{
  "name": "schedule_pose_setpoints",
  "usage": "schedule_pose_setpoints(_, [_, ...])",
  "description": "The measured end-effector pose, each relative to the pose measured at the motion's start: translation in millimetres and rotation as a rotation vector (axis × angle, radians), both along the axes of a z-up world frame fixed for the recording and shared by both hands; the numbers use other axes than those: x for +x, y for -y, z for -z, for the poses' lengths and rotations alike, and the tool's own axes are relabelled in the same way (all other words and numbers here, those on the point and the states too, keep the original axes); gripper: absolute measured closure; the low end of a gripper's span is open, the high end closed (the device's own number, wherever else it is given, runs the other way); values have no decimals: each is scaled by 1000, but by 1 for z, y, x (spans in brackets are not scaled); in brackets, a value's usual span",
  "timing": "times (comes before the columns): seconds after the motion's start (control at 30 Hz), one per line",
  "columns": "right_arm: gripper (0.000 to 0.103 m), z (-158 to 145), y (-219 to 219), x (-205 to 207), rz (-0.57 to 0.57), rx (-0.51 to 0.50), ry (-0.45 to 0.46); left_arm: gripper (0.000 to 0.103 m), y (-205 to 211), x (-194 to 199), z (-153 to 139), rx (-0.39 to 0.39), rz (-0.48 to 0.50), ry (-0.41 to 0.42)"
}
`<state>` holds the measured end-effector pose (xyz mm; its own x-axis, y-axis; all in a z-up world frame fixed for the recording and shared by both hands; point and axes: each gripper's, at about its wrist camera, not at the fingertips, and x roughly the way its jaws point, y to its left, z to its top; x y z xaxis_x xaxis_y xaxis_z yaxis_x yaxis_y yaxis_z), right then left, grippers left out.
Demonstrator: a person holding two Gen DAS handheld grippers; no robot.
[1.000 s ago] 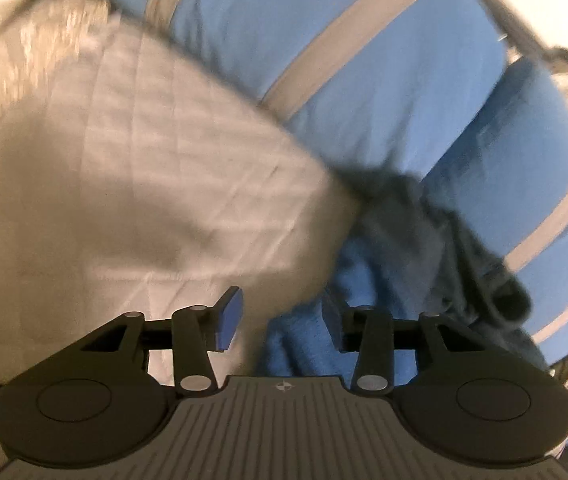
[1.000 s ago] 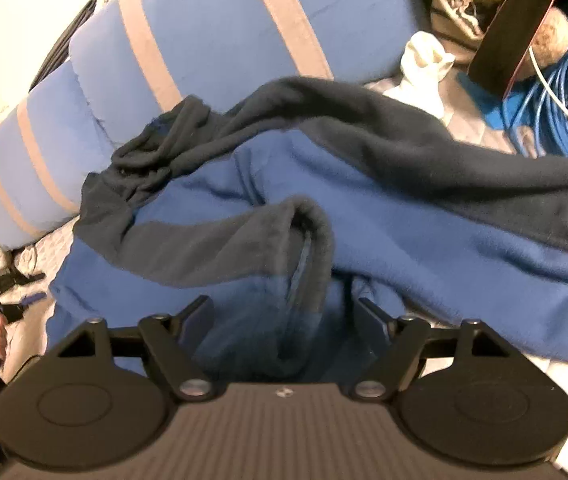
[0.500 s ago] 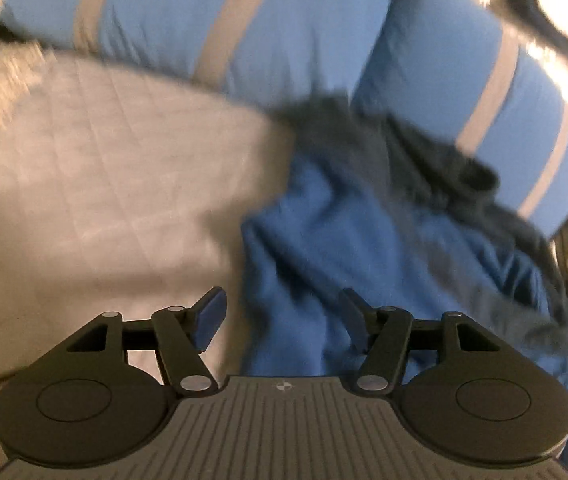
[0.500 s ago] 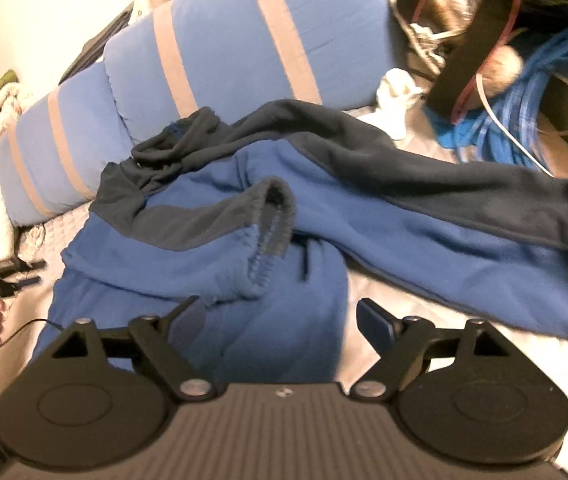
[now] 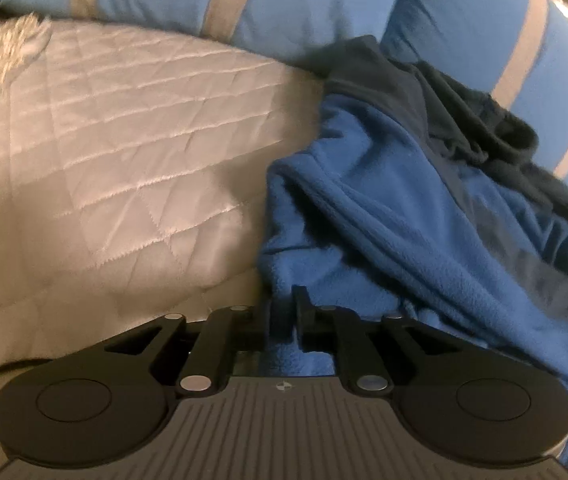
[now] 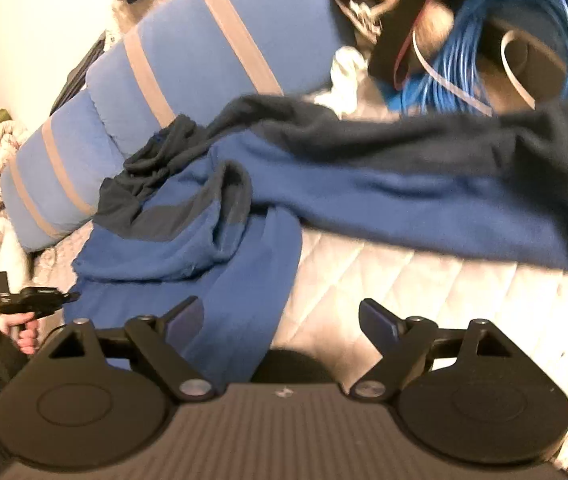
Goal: Fold clothes
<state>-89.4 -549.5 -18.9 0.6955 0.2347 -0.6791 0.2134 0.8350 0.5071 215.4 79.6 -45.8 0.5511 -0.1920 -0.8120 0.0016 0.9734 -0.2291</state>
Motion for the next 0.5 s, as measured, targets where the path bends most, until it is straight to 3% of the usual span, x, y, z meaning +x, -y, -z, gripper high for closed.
schedule_pose_setpoints(0.07, [18,2,-2,-4,-26,33,-23,74,-1,-6,-10,54,-44,19])
schedule_pose_setpoints(0.17, [31,1,-11,-14,-69,54,-67,68,-3,-16,-33,67,-72,69])
schedule_pose_setpoints(0.27, [40,-3,-23,-21,-92,24,-114,57,5,-28,-66,29,-25,132])
schedule_pose_setpoints(0.37, [50,-9,-36,-24,-99,-51,-138,50,33,-41,-98,54,53,203])
schedule_pose_setpoints(0.43, [63,-14,-48,-28,-121,-135,-112,47,61,-49,-117,77,125,251])
schedule_pose_setpoints(0.47, [99,-18,-51,-31,-132,-133,-97,44,76,-53,-126,83,161,273])
schedule_pose_setpoints(0.5, [97,-21,-53,-34,-142,-119,-83,43,90,-56,-133,88,192,291])
